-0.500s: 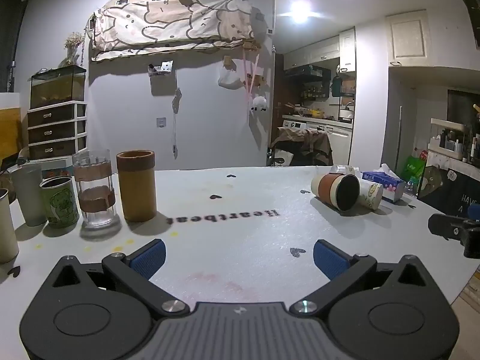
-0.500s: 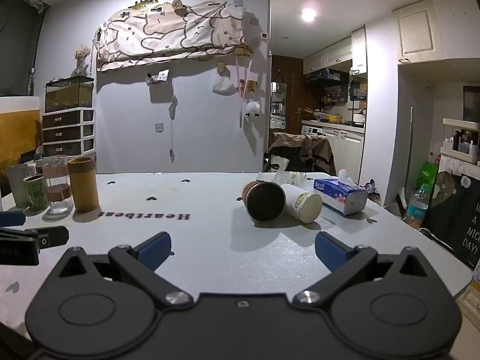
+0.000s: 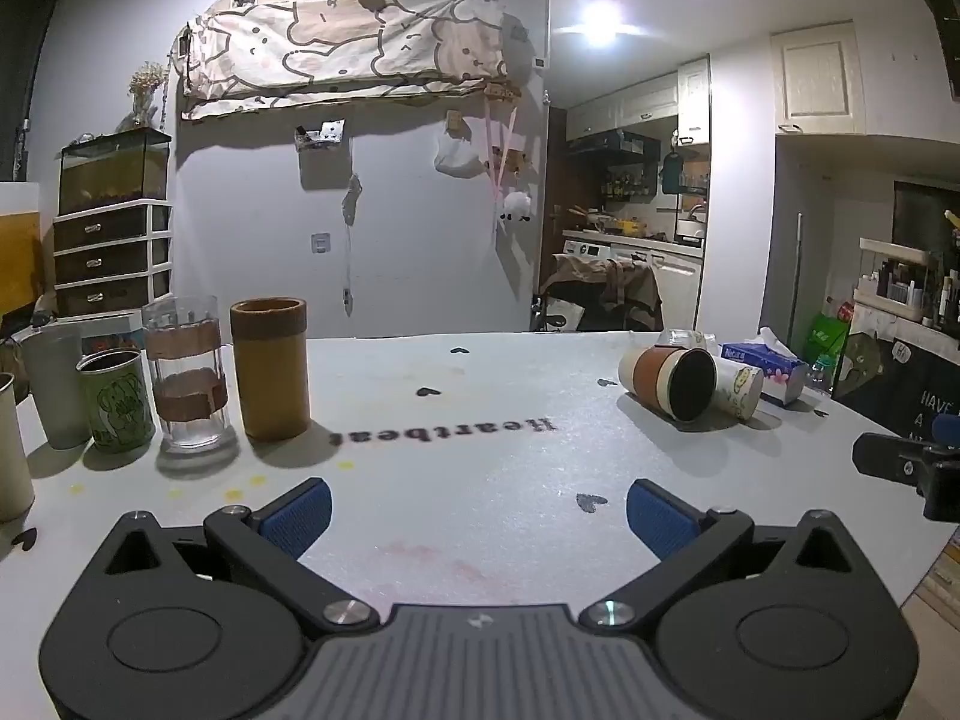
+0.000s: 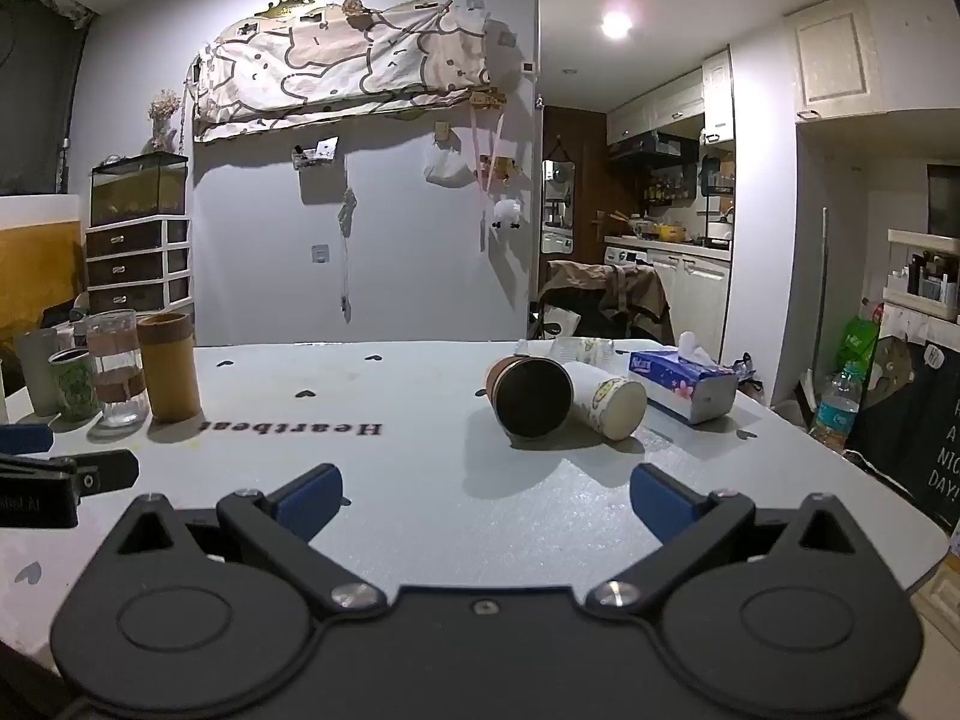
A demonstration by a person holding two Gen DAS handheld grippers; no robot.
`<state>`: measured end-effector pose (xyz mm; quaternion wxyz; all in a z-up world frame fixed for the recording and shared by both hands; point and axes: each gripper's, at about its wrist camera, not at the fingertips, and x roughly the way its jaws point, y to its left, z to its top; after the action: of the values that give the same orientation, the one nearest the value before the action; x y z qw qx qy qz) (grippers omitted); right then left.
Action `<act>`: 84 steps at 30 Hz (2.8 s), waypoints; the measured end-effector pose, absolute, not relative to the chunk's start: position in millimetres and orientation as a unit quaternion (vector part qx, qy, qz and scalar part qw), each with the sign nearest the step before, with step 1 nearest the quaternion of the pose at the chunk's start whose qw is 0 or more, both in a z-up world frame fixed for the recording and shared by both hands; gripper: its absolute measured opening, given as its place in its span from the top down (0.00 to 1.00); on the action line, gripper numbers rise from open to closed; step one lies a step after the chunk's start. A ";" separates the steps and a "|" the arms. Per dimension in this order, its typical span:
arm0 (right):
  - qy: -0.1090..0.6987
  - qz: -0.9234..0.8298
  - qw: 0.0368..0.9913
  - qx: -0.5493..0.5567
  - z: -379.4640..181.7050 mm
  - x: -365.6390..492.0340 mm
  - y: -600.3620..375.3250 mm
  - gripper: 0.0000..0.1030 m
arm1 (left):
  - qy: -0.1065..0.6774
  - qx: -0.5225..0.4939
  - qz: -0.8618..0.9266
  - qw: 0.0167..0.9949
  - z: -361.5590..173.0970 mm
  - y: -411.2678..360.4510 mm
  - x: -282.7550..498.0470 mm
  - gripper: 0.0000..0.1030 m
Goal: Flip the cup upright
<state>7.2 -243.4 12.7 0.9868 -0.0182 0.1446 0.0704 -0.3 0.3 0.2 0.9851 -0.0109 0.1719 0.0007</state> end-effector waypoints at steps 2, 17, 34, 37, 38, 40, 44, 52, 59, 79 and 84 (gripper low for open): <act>0.145 0.070 0.987 -0.018 12.8 4.2 -246.1 0.00 | 0.172 -0.011 0.000 0.985 0.3 0.3 -0.6 0.00; 0.146 0.070 0.987 -0.014 11.0 3.6 -246.8 0.00 | 0.172 -0.013 0.000 0.985 -10.8 0.0 3.6 0.00; 0.148 0.070 0.986 -0.014 11.4 2.8 -246.9 0.00 | 0.173 -0.014 0.000 0.985 -7.0 -3.3 -0.1 0.00; 0.148 0.074 0.986 -0.016 13.6 3.1 -237.4 0.00 | 0.172 -0.014 0.000 0.985 -6.5 -2.6 -0.1 0.00; 0.148 0.074 0.986 -0.016 13.3 2.6 -236.7 0.00 | 0.172 -0.014 0.000 0.985 -6.2 -2.5 -0.1 0.00; 0.148 0.074 0.986 -0.016 13.1 2.2 -236.4 0.00 | 0.172 -0.014 0.000 0.985 -7.3 -2.9 -0.2 0.00; 0.148 0.075 0.986 -0.016 13.0 2.5 -237.9 0.00 | 0.172 -0.014 0.000 0.985 -6.4 -2.6 0.0 0.00; 0.148 0.074 0.986 -0.015 12.8 2.9 -239.5 0.00 | 0.172 -0.015 0.000 0.985 -7.4 -3.2 -0.1 0.00; 0.149 0.075 0.986 -0.015 13.0 3.0 -240.3 0.00 | 0.172 -0.013 0.001 0.985 -5.6 -3.3 -1.1 0.00; 0.149 0.077 0.986 -0.013 13.6 1.7 -238.2 0.00 | 0.175 -0.012 -0.002 0.985 -2.0 -5.4 -2.8 0.00; 0.130 0.083 0.988 -0.013 21.3 16.2 -240.2 0.00 | 0.178 -0.011 -0.008 0.984 -3.7 -7.4 -5.4 0.00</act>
<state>16.2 -240.2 21.3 0.9880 -0.0128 0.1299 0.0829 -5.4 -7.4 -3.7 0.9840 -0.0113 0.1776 -0.0083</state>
